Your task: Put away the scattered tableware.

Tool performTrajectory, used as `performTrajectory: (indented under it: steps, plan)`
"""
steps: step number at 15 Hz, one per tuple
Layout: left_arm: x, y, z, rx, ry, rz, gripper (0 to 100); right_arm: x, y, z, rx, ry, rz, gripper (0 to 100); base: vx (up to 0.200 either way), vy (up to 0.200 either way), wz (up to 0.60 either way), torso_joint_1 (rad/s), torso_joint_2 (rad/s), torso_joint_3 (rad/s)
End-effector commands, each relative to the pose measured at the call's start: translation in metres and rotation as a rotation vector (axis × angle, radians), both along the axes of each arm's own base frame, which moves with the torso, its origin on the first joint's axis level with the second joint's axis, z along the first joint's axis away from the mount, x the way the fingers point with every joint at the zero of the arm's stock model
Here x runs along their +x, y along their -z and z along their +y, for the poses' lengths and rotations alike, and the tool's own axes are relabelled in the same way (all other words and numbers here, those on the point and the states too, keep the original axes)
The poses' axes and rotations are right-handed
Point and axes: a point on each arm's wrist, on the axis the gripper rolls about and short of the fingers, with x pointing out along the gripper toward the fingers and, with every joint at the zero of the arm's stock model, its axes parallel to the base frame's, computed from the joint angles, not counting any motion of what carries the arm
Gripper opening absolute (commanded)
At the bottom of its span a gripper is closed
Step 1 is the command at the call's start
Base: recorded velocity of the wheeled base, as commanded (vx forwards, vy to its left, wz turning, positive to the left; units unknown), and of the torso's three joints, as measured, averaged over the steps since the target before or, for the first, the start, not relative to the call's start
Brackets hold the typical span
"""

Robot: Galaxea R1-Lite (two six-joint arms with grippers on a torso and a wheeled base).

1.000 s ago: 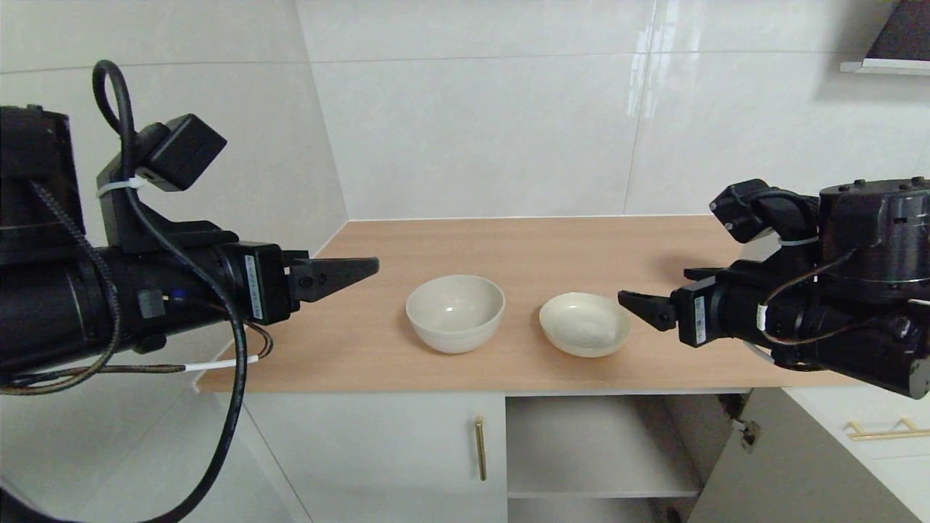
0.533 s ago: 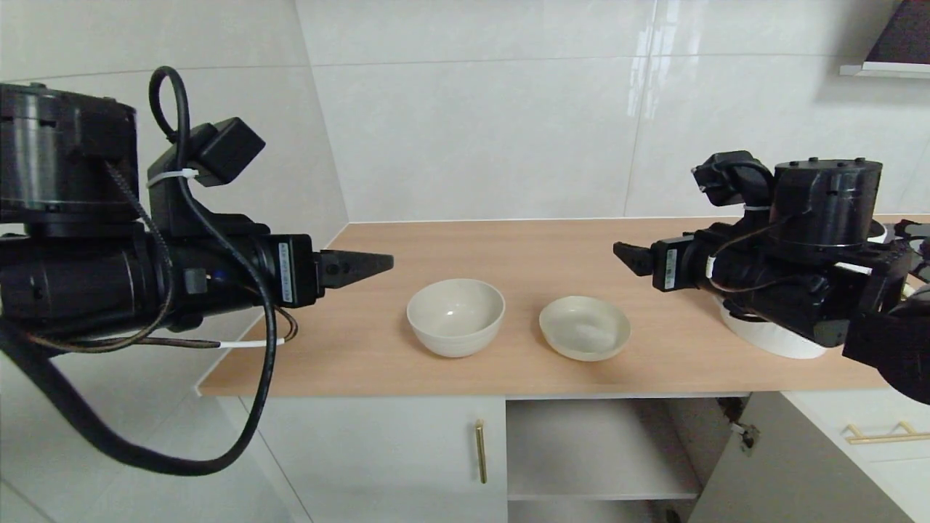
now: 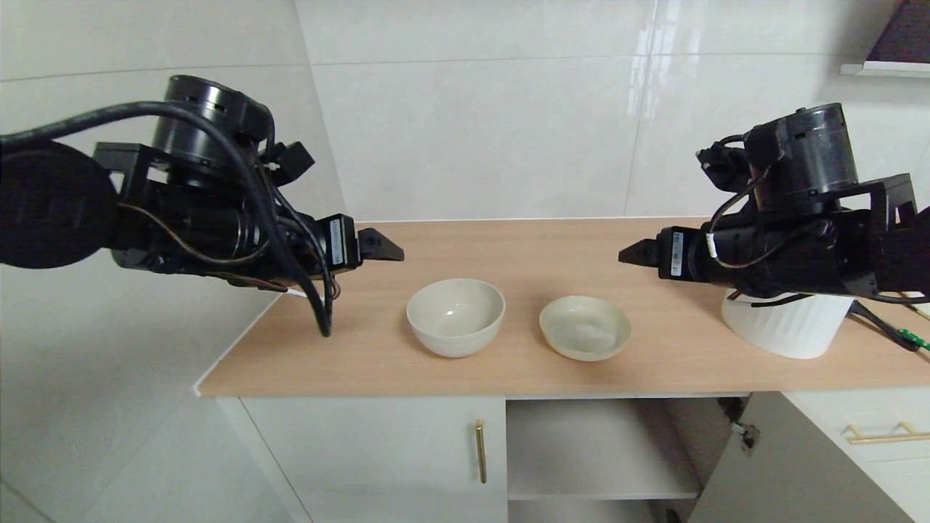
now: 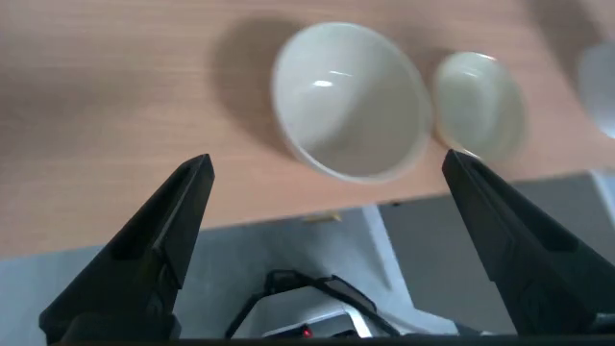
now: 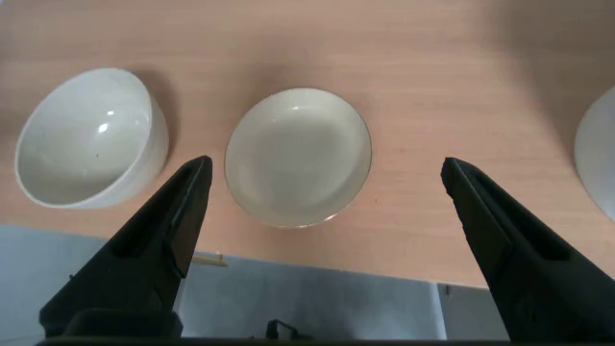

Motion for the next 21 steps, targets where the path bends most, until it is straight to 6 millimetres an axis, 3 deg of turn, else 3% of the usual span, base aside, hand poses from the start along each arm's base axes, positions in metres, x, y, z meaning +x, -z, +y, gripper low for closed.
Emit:
performTrajectory:
  steps: [1,5,7,15,16,21]
  plan:
    - [0.028,0.030,-0.005,0.038,-0.029,0.077,100,0.000,-0.001,0.002,0.001,0.001,-0.006,100,0.000,0.000,0.00,0.000,0.00,0.000]
    - [0.062,0.074,-0.013,0.169,-0.153,0.146,100,0.006,0.010,0.004,-0.046,0.054,0.015,100,0.000,0.000,0.00,0.000,0.00,0.000]
    - [0.065,0.085,-0.021,0.182,-0.137,0.163,100,0.012,0.019,0.007,-0.093,0.120,0.015,100,0.000,0.000,0.00,0.000,0.00,0.000]
    - [0.079,0.116,-0.048,0.223,-0.126,0.143,100,0.009,0.019,0.011,-0.093,0.103,0.016,100,0.000,0.000,0.00,0.000,0.00,0.000]
    - [0.082,0.118,-0.051,0.226,-0.138,0.120,0,0.009,0.018,0.011,-0.090,0.104,0.014,100,0.000,0.000,0.00,0.000,0.00,0.000]
    - [0.080,0.122,-0.057,0.234,-0.122,0.127,0,0.009,0.021,0.011,-0.112,0.100,0.033,100,0.000,0.000,0.00,0.000,0.00,0.000]
